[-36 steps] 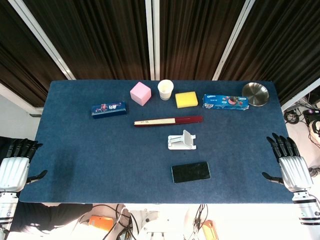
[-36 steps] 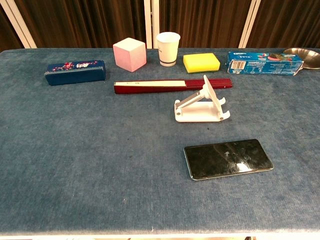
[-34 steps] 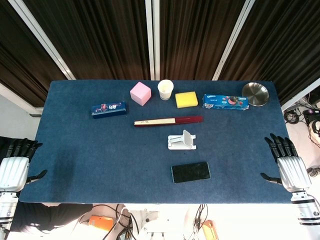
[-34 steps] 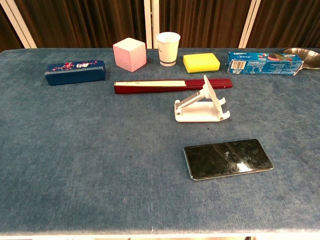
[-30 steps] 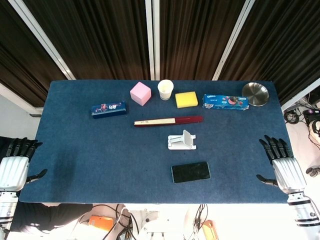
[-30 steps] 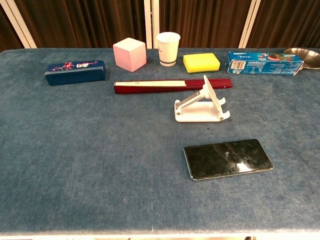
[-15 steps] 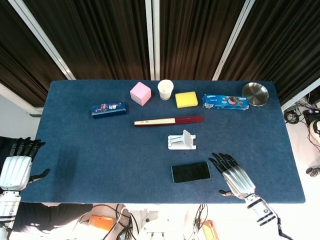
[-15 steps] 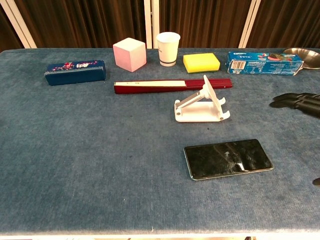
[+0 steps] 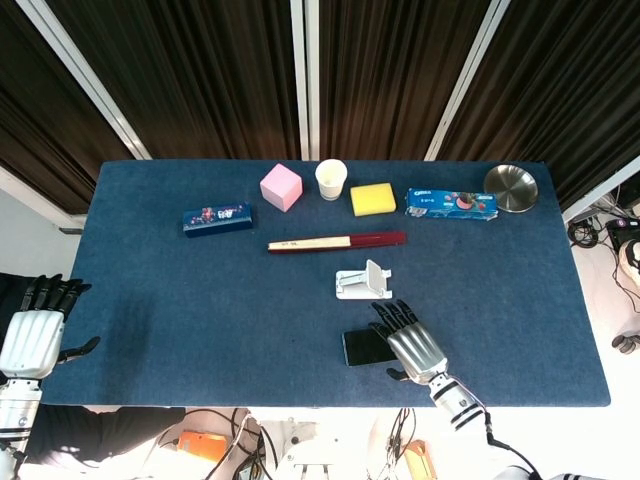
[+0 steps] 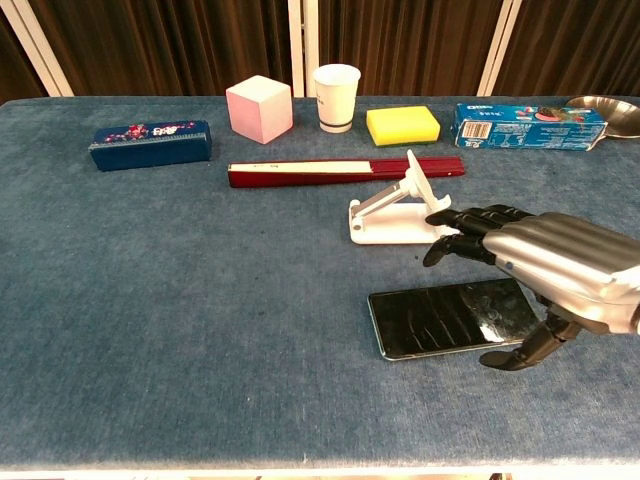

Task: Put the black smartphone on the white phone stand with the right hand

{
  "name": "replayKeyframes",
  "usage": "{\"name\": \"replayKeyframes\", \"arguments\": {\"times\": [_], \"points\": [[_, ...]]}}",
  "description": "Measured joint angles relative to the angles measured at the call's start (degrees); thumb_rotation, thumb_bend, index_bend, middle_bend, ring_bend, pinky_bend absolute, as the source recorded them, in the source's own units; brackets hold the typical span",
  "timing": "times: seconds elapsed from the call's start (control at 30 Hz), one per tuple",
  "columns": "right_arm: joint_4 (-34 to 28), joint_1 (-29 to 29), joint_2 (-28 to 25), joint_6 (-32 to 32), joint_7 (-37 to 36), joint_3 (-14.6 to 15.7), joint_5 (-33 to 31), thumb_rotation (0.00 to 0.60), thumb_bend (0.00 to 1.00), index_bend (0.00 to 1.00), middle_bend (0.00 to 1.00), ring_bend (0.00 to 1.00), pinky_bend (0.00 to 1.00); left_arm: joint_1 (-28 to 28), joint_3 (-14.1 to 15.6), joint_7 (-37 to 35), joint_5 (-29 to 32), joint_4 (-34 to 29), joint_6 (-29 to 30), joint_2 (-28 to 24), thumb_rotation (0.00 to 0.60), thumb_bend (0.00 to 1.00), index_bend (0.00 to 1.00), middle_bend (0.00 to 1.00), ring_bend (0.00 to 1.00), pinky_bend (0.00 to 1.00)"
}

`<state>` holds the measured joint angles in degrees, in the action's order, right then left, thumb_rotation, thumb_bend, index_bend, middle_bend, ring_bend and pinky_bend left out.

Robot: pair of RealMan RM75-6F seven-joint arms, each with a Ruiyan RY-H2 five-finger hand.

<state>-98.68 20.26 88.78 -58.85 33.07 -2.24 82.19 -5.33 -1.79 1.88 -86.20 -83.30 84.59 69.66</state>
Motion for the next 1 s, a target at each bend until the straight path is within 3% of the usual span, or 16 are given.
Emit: {"name": "replayKeyframes", "arguments": {"times": [0.33,0.53,0.77,1.0], "points": [[2.8,2.8,4.5,2.1,3.5,-0.8,-6.1,0.600,0.32,0.25,0.00,0.00,0.03,0.0,0.1,-1.1,0.2,1.2,-0.1,0.1,0.600,0.08,0.20,0.17,0.09,0.00],[1.7,4.4,4.1,3.8,4.2,-1.1,-10.2,0.600,0.42,0.26,0.00,0.00,0.00,0.2,0.1,-1.5,0.4,1.6,-0.2,0.2,0.600,0.08,0.20,0.17,0.09,0.00],[0.7,6.8,3.2,5.3,4.3,-1.4,-13.9,0.600,0.43,0.26,0.00,0.00,0.00,0.2,0.1,-1.2,0.5,1.3,-0.2,0.0,0.600,0.08,0.20,0.17,0.09,0.00],[1.1,8.0,3.3,5.7,3.2,-1.1,-16.2,0.600,0.43,0.33,0.00,0.00,0.00,0.1,0.2,-1.1,0.8,1.0,-0.7,-0.3,0.600,0.08,0.20,0.17,0.09,0.00]]}}
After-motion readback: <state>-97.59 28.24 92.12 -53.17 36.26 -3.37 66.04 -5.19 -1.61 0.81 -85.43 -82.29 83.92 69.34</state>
